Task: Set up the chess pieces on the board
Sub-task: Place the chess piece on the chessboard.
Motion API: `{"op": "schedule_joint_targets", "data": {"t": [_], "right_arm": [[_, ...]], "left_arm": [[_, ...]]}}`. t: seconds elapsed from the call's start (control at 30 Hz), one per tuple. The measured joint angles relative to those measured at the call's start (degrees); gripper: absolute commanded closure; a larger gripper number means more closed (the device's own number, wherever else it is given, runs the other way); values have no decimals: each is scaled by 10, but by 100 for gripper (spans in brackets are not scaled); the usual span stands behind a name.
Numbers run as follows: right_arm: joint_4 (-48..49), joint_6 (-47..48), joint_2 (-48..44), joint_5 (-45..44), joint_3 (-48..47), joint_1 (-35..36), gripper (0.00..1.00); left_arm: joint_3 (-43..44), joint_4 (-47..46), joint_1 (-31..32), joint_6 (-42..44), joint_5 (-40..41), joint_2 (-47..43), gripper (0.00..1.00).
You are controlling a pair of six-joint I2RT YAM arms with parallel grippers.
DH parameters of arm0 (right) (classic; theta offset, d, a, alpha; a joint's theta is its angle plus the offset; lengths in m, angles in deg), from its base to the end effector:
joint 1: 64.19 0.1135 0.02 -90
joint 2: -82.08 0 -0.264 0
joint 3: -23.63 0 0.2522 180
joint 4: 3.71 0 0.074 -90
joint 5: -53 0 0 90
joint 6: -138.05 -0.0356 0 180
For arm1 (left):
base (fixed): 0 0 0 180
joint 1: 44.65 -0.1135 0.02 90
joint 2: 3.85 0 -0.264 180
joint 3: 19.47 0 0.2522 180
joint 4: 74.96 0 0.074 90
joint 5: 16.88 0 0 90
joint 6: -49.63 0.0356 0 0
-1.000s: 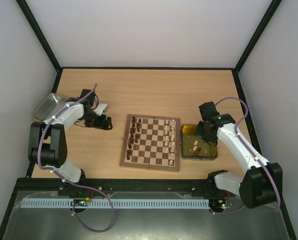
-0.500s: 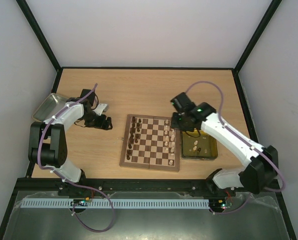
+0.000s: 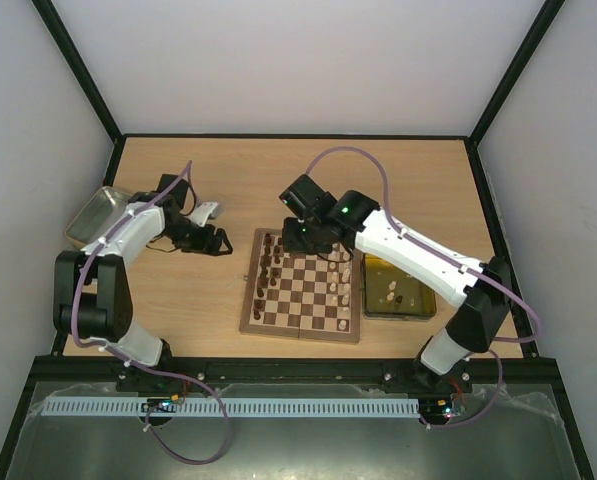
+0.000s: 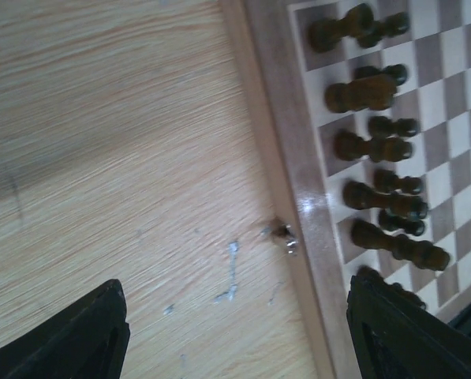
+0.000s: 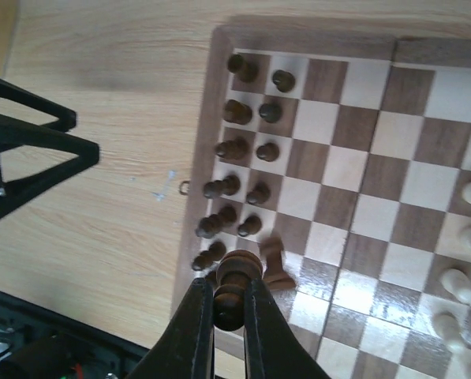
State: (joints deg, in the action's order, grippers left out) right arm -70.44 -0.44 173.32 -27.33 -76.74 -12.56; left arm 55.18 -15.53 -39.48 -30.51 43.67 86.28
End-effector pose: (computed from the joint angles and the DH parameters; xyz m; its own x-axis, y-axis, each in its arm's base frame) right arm 0.2021 0.2649 0.3253 -0.9680 -0.0333 -0.2489 -0.1568 0.8545 0.4952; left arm 0.2882 -0.0437 0.2088 -0.9121 0.2323 -0.3378 0.3676 0.8282 -0.4231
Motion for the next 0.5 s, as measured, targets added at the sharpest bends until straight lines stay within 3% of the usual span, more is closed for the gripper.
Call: {"op": "schedule_joint_targets", "data": {"t": [0.5], "right_arm": [[5, 0, 25, 9, -20, 3, 98]], "left_arm": [[3, 3, -21, 2, -40, -13, 23]]}}
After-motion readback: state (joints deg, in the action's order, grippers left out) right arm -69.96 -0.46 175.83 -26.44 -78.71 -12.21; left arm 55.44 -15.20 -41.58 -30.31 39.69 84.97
